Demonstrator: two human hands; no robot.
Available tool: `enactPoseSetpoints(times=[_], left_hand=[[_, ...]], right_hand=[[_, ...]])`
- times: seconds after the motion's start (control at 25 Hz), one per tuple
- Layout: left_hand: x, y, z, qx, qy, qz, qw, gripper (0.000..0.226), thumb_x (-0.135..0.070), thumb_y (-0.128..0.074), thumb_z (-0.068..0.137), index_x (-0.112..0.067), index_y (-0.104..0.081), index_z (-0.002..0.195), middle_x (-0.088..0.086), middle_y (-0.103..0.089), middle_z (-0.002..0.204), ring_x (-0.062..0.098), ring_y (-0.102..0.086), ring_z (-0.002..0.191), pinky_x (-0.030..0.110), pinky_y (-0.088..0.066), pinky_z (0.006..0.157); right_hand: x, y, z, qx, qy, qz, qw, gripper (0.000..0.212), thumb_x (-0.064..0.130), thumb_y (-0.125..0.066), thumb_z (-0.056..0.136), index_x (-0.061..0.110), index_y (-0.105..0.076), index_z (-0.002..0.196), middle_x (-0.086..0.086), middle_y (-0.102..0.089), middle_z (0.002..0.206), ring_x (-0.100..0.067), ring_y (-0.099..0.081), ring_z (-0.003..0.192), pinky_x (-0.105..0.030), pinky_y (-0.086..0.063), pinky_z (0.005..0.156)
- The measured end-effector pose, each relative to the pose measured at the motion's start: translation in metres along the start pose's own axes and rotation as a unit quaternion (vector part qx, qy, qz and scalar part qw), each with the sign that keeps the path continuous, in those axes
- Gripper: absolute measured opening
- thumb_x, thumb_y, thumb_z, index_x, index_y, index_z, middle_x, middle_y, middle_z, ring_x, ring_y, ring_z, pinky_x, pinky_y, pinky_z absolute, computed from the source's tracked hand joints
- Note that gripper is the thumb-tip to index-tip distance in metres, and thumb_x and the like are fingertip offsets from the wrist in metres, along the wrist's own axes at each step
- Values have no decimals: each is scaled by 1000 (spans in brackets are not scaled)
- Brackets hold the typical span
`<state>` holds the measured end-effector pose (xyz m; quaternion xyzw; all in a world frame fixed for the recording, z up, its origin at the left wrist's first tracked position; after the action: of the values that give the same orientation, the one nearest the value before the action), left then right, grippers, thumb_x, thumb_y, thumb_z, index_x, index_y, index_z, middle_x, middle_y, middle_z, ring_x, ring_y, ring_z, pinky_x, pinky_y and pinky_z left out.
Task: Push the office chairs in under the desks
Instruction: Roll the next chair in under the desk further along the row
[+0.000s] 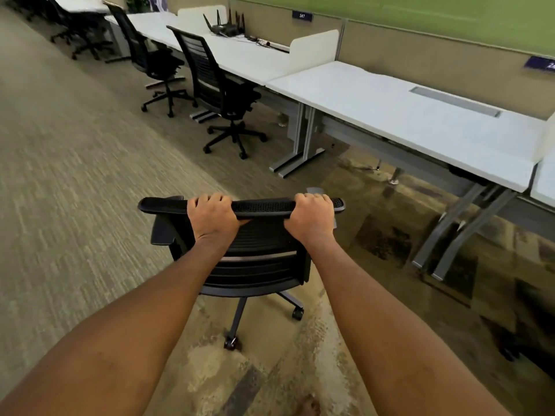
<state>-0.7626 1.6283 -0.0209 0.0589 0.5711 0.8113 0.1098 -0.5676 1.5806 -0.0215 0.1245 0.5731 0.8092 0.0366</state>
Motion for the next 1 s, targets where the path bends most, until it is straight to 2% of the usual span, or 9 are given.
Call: enactPoseSetpoints(times=[0.16, 0.36, 0.76, 1.0], left_hand=[[-35, -22, 61, -14, 10, 19, 1000, 57, -69, -56, 73, -18, -66, 96, 4, -67, 95, 28, -58, 96, 46, -34, 92], [-77, -51, 115, -34, -3, -10, 999, 53, -65, -58, 71, -15, -62, 88, 7, -65, 90, 32, -56, 93, 45, -31, 87], [-175, -106, 238, -30, -43, -32, 998, 34, -52, -61, 76, -21, -62, 89, 2, -63, 91, 29, -55, 93, 44, -30, 87], [-243, -127, 301, -18, -100, -41, 994, 53, -67, -63, 69, -18, -65, 90, 3, -68, 90, 29, -57, 92, 46, -34, 86]], right_hand=[[-39, -15, 60, 1, 0, 8, 1000, 26, 38, -65, 72, 15, -64, 85, -5, -68, 86, -27, -62, 87, -40, -43, 87], [-86, -32, 107, 11, -7, 11, 1000, 28, 33, -62, 78, 12, -65, 96, -8, -68, 97, -30, -60, 97, -43, -41, 95], [-183, -43, 203, -6, -30, -50, 998, 20, 31, -59, 83, 15, -61, 94, -4, -66, 94, -28, -60, 93, -42, -40, 88], [-247, -41, 270, 29, -56, -100, 993, 12, 17, -48, 87, 16, -55, 96, -5, -63, 97, -29, -58, 95, -46, -34, 92]])
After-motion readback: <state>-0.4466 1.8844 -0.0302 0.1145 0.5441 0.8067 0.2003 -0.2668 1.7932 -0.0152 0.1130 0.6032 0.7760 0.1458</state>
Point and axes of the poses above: each hand's wrist, its own z-axis towards the middle knuckle, its own y-axis out of the back of the hand, x = y × z, the point moved 7 cm from there along z, towards the middle knuckle
